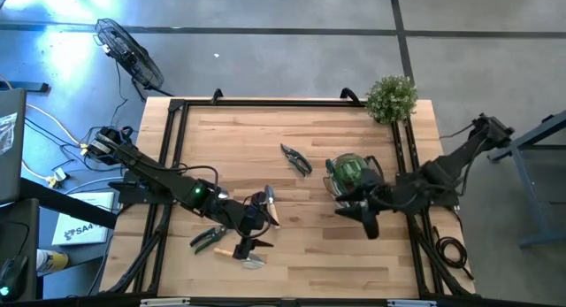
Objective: Pick & Place Garden tools in Gardening bag
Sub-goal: Move the gardening bag to the center of the table
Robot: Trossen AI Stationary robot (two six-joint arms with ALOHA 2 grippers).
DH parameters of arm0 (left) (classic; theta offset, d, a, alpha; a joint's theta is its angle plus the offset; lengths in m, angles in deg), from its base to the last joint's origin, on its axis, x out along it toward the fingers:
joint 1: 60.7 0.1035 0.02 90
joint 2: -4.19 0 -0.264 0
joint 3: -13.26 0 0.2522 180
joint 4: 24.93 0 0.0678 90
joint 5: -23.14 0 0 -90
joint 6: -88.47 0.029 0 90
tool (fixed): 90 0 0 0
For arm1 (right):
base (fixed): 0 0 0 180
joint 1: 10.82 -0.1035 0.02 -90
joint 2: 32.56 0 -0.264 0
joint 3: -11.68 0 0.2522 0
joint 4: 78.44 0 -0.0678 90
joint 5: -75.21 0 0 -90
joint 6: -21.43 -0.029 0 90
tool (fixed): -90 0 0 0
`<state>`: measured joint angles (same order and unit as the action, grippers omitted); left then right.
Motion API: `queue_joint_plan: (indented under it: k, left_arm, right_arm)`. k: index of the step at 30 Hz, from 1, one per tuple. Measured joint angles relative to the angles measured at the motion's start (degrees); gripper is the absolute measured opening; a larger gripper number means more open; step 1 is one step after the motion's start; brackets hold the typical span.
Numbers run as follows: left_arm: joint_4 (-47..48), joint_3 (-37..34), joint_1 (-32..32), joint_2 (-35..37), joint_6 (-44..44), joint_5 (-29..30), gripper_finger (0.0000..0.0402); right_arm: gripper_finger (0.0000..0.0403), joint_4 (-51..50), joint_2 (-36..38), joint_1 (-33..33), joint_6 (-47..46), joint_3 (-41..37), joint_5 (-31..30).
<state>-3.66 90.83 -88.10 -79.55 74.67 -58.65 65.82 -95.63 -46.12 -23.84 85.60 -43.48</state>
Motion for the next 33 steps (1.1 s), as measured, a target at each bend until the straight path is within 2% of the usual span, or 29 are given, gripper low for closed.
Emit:
queue_joint_plan:
  k: [3, 6, 7, 9, 12, 13, 16, 19, 24, 25, 27, 30, 31, 33]
  left_arm:
    - [0.0, 0.0, 0.0, 0.0, 0.0, 1.9, 0.0283]
    - [0.0, 0.0, 0.0, -0.2, 0.0, 5.7, 0.0283]
    - [-0.3, 0.0, 0.0, -0.7, 0.0, 7.5, 0.0283]
    - [0.2, 0.0, 0.0, -1.5, 0.3, 10.6, 0.0283]
    - [-0.7, 0.0, 0.1, -3.0, 1.7, 11.2, 0.0277]
    - [-0.8, 0.0, 0.3, -3.5, 2.1, 11.2, 0.0272]
    - [-2.6, 0.0, 1.0, -5.7, 2.4, 10.7, 0.0243]
    - [-6.9, 0.0, 1.4, -7.8, 5.5, 11.4, 0.0188]
    - [-12.3, 0.0, 2.7, -10.8, 11.2, 10.6, 0.0044]
    - [-12.3, 0.0, 3.4, -11.0, 11.8, 10.6, 0.0023]
    - [-14.2, 0.0, 5.4, -11.8, 12.1, 10.6, 0.0013]
    - [-13.7, 0.0, 9.6, -12.1, 11.3, 9.9, 0.0005]
    - [-13.6, 0.0, 11.2, -12.1, 10.4, 8.5, 0.0003]
    - [-14.2, 0.0, 14.8, -12.8, 7.7, 5.6, 0.0003]
  right_arm:
    - [0.0187, 2.6, -3.2, -0.2, 0.5, 0.0, 3.2]
    - [0.0169, -0.3, -6.5, -0.7, -3.8, 0.0, 12.5]
    - [0.0155, -2.7, -7.5, -1.6, -5.6, 0.0, 16.0]
    - [0.0115, -7.1, -9.8, -4.2, -11.1, 0.0, 19.1]
    - [0.0034, -9.7, -13.6, -7.9, -18.5, 0.0, 23.0]
    - [0.0018, -9.7, -14.8, -9.1, -20.5, 0.0, 24.5]
    - [0.0006, -10.1, -17.7, -12.0, -29.0, 0.0, 28.1]
    - [0.0003, -18.9, -19.2, -14.8, -38.1, 0.0, 30.3]
    - [0.0003, -51.7, -19.4, -17.8, -56.9, 0.0, 28.2]
    - [0.0003, -58.8, -19.3, -18.1, -60.6, 0.0, 27.5]
    - [0.0003, -68.4, -19.0, -18.8, -66.4, 0.0, 25.7]
    - [0.0003, -64.5, -15.2, -19.1, -66.9, -2.5, 16.1]
    - [0.0003, -63.4, -13.8, -19.0, -67.5, -3.1, 12.0]
    - [0.0003, -65.0, -11.8, -17.5, -71.0, -4.4, 7.7]
